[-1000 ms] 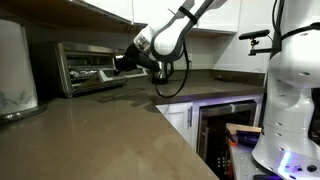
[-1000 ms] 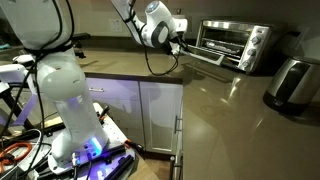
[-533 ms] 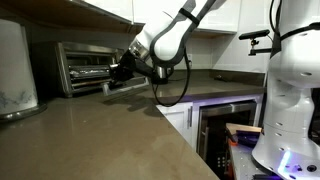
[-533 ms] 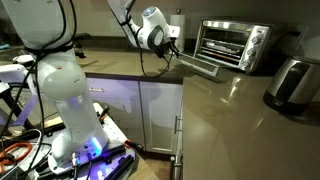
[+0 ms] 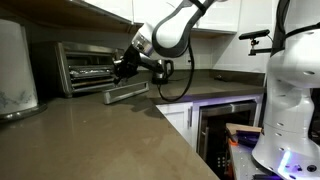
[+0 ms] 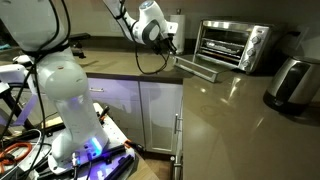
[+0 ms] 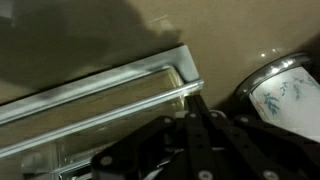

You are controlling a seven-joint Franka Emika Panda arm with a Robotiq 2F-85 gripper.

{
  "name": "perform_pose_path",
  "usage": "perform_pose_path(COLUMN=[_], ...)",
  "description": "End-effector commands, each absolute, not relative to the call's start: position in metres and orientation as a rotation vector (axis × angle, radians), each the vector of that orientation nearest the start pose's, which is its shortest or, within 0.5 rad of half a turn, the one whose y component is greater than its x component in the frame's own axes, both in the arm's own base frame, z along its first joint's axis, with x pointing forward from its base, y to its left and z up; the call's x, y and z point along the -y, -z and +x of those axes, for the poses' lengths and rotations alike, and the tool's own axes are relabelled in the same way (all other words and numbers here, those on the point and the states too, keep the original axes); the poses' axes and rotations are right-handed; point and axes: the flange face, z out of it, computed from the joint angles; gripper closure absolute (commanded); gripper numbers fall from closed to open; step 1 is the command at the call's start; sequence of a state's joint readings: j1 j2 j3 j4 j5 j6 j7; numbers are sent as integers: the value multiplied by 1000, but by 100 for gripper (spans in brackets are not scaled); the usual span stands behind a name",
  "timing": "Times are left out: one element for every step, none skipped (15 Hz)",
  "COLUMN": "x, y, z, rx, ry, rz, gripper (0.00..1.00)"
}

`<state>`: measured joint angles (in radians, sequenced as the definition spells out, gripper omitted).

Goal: Open the oven door

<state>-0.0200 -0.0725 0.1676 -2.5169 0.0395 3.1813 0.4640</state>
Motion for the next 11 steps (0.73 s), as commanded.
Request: perform_pose_path(x=[-66,-65,-65,-66,-66,-68,-68,-68,-68,-68,-67], y=[-438,-448,-459,-469,-477,-485,-492,-497,-501,-505,-509], z=[458,451,443,435,429,424,419,414,411,407,405], rx=[-443,-437,-431,-419,-411,-396,-386,-371,-361,-345,-332], ry=[1016,1020,1022,1029,1030,1043,1052,1065,1079,1090,1097], rz=[-2743,-2746,-2741,-2731,-2723,-2704,-2688,-2669,-2650,-2635,-2626], gripper=[100,100,100,100,100,100,100,100,100,100,100])
